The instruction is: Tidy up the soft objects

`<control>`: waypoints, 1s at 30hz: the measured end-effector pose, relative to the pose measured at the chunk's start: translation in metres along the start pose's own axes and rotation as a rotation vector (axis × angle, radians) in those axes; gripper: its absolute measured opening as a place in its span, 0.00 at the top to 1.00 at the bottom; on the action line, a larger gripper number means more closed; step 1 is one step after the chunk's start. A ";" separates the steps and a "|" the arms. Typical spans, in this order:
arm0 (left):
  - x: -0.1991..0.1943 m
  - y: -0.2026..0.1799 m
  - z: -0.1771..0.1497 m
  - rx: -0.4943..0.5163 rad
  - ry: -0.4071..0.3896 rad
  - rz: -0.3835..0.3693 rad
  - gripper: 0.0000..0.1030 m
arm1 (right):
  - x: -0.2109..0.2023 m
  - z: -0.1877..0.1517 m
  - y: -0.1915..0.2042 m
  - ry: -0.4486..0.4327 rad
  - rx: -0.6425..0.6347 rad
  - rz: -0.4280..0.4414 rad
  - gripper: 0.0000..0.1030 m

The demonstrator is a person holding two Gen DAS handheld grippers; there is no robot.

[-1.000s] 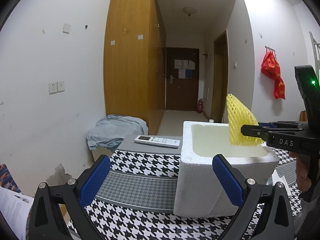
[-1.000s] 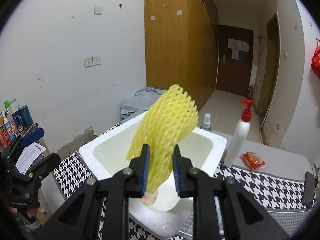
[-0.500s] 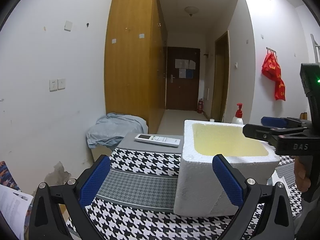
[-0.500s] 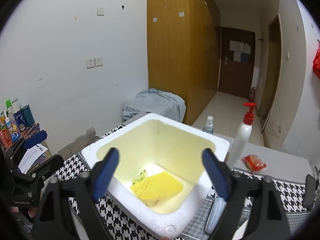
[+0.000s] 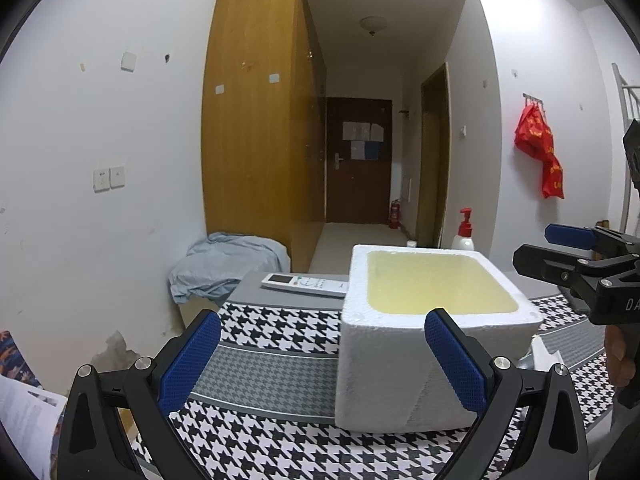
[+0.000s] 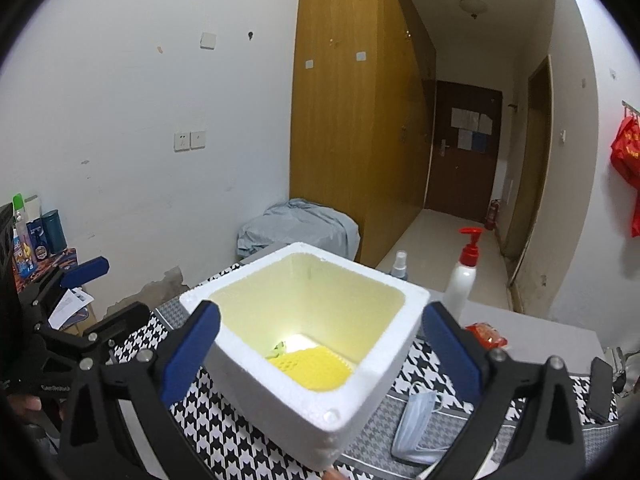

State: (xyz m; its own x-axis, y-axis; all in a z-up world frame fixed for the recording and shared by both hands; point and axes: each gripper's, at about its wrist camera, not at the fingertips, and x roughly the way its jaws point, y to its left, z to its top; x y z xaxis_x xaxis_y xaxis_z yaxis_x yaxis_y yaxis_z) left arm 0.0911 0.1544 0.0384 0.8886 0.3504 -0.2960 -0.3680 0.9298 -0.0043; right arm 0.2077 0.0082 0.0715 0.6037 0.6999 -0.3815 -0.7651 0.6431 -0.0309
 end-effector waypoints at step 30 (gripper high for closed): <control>-0.047 -0.061 0.000 0.038 -0.075 -0.135 0.01 | -0.104 -0.028 -0.025 -0.129 0.071 -0.127 0.01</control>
State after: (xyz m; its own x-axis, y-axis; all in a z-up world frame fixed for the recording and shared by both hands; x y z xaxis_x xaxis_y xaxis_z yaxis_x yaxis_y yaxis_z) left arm 0.0715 0.0815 0.0525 0.9477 0.2279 -0.2233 -0.2344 0.9721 -0.0028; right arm 0.1578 -0.0899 0.0864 0.7219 0.6427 -0.2565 -0.6659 0.7461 -0.0047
